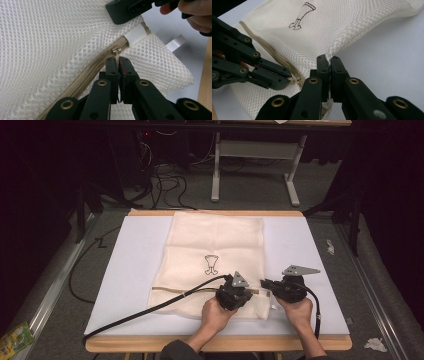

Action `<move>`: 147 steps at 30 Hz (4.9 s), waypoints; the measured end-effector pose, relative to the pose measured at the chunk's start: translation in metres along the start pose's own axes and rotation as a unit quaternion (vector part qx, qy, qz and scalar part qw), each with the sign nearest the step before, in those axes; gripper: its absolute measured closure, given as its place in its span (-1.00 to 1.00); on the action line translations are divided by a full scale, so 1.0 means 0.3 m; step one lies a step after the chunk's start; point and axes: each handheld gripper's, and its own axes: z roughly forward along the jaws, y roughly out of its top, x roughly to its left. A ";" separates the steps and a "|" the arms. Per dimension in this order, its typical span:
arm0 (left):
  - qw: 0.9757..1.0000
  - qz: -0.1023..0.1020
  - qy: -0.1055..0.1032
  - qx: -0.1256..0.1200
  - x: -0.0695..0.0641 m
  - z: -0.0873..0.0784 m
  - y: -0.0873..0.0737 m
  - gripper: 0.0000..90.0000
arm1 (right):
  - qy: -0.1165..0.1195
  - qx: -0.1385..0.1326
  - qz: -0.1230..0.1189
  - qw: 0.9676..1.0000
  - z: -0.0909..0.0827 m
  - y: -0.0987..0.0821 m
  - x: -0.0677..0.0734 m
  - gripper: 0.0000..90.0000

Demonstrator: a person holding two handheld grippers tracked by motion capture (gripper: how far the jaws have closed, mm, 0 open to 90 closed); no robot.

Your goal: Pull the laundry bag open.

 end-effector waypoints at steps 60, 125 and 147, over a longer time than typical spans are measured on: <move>0.999 -0.018 0.025 -0.021 0.071 -0.101 -0.052 0.94 | -0.032 0.018 0.002 0.999 0.016 0.011 -0.042 0.97; 0.997 -0.049 0.045 -0.045 0.166 -0.199 -0.116 0.94 | -0.090 0.035 0.004 0.995 0.055 0.036 -0.101 0.97; 0.996 -0.058 0.051 -0.043 0.194 -0.232 -0.128 0.94 | -0.084 0.035 0.008 0.996 0.060 0.034 -0.106 0.97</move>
